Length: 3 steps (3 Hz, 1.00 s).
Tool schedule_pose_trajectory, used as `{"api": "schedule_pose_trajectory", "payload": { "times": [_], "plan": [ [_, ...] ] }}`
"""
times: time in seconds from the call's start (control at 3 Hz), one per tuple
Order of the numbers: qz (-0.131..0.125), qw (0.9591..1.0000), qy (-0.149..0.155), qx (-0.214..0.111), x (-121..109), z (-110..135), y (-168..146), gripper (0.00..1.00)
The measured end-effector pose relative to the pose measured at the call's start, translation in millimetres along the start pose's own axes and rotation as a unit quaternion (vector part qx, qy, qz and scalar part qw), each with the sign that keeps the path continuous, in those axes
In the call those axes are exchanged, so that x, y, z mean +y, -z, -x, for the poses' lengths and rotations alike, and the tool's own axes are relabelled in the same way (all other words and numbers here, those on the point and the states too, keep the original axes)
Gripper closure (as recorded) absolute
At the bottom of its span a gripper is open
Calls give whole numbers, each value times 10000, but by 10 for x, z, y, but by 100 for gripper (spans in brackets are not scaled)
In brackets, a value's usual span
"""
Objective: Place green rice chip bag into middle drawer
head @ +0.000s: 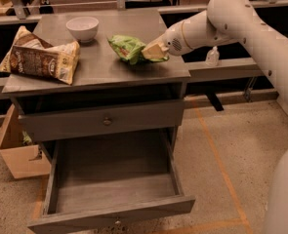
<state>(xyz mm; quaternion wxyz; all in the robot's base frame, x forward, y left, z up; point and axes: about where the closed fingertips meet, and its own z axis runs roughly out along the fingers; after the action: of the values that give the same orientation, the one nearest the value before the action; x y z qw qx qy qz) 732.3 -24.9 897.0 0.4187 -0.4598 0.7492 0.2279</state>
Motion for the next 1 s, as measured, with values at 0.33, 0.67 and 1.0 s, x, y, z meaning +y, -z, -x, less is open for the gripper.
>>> {"api": "schedule_pose_trajectory", "payload": {
  "times": [0.33,0.67,1.0],
  "plan": [
    [155,9999,4,22,267,-34,-2,100],
    [655,9977,71,-125,930,-110,-10,100],
    [1145,9923,351,-332,1476,-75,47,100]
  ]
}}
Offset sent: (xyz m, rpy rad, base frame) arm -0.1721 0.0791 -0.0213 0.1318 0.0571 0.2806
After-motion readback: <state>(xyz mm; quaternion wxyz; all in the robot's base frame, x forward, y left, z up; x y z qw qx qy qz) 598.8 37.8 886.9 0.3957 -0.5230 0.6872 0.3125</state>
